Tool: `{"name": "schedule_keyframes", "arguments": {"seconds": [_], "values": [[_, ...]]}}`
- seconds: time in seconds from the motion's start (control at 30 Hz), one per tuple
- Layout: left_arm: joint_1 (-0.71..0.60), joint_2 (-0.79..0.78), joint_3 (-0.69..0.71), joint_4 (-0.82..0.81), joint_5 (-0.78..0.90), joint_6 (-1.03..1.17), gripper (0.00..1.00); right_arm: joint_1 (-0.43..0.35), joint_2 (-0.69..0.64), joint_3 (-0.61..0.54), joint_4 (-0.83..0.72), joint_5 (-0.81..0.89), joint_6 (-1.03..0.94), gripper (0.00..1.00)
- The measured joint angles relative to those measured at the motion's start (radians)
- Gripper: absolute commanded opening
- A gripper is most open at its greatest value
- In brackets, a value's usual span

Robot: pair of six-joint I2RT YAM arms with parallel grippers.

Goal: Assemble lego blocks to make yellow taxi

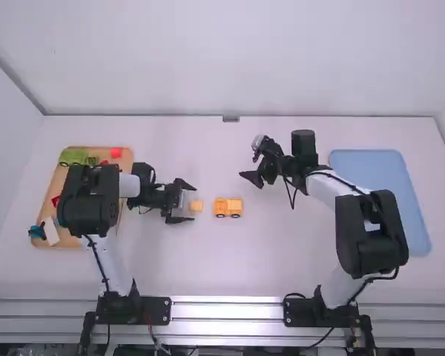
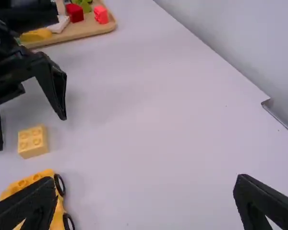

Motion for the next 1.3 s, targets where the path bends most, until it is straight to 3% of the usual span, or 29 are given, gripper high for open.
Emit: {"name": "schedule_keyframes", "arguments": {"seconds": [0.2,0.4,0.57,0.83,0.97,1.03,1.07,1.3], "values": [[0.0,0.0,-0.011,0.146,0.009,-0.254,0.99,0.0,0.0,0.0,0.0,0.0,-0.002,0.98],[0.0,0.0,0.031,0.064,0.008,-0.359,0.99,0.0,0.0,0.0,0.0,0.0,-0.001,0.99],[0.0,0.043,0.097,-0.006,0.02,-0.359,0.99,0.0,0.0,0.0,0.0,0.0,0.002,0.99],[-0.006,0.151,0.156,-0.228,0.085,-0.163,0.99,0.0,0.0,0.0,-0.001,0.0,-0.002,0.99],[-0.008,0.153,0.156,-0.17,0.075,-0.121,0.9,0.0,0.0,0.0,-0.008,0.0,0.002,0.99],[-0.008,0.153,0.149,-0.14,0.071,-0.112,0.77,0.0,0.0,0.0,-0.009,0.0,-0.001,0.98],[-0.008,0.153,0.137,-0.116,0.074,-0.105,0.66,0.0,0.0,0.0,-0.01,0.0,-0.001,0.98],[-0.008,0.153,0.094,-0.081,0.103,-0.103,0.6,0.0,0.0,0.0,-0.015,0.0,0.0,0.98]]}}
